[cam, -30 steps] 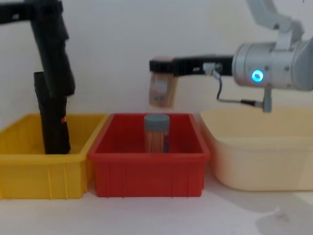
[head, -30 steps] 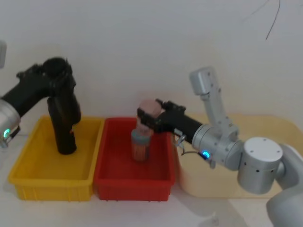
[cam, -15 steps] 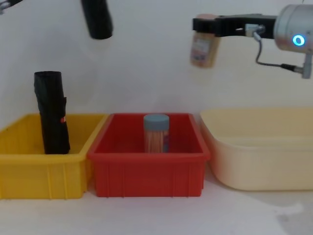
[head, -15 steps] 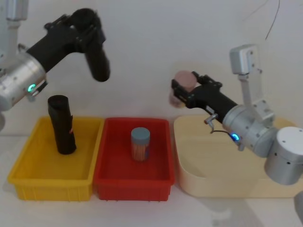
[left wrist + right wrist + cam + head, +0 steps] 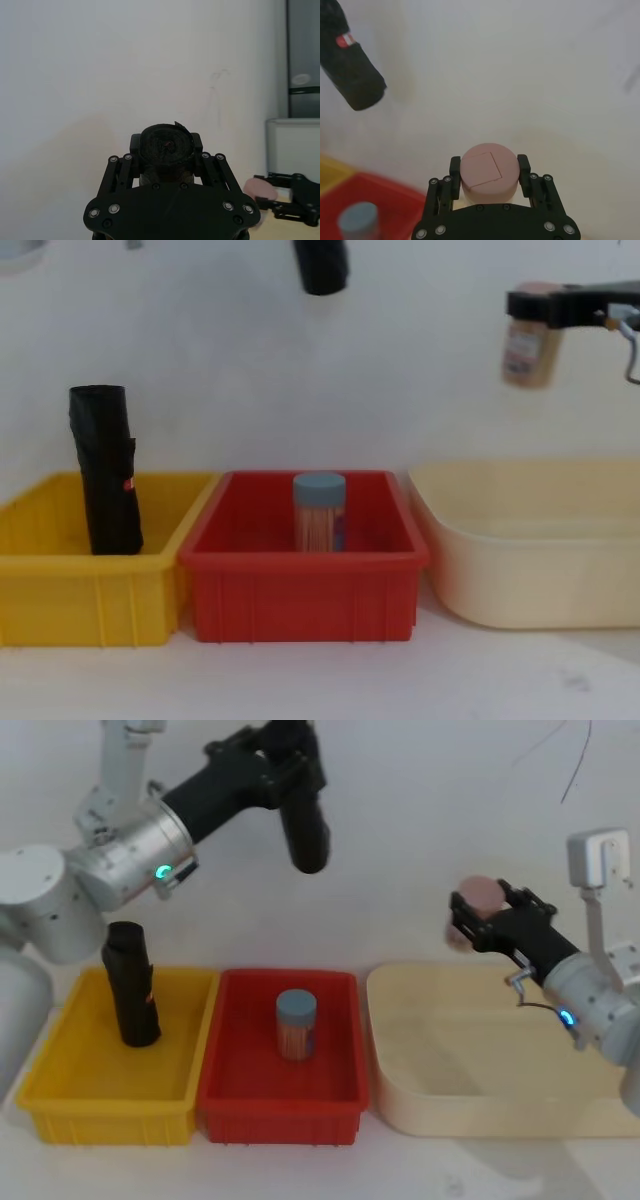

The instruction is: Pick up the garbage bag with the one hand and transfer it to the other hand.

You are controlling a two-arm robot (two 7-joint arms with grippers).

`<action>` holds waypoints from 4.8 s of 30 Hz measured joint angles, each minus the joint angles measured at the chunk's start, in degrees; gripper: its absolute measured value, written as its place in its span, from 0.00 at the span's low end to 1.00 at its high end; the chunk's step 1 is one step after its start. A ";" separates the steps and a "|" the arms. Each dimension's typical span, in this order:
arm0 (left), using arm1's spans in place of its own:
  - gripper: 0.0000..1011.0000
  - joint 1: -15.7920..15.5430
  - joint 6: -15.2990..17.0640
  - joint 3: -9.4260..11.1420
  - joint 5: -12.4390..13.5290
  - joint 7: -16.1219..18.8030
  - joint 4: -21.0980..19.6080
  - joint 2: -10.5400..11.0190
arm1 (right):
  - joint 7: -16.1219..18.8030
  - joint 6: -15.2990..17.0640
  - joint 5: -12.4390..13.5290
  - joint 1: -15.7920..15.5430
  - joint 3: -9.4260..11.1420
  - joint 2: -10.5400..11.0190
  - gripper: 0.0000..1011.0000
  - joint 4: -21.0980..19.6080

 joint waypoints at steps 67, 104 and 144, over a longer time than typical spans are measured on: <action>0.54 -24.07 -15.87 10.95 -8.90 -20.57 56.10 -20.22 | 5.20 -2.42 -6.18 4.38 -1.89 -0.73 0.99 8.89; 0.54 -24.19 -15.95 11.00 -8.94 -20.68 56.40 -20.33 | 13.76 -1.99 -2.91 7.94 -2.83 -0.49 0.99 10.58; 0.54 -24.18 -15.95 11.00 -8.94 -20.67 56.40 -20.32 | 10.28 -5.07 -7.98 12.11 -6.78 -3.54 0.49 17.61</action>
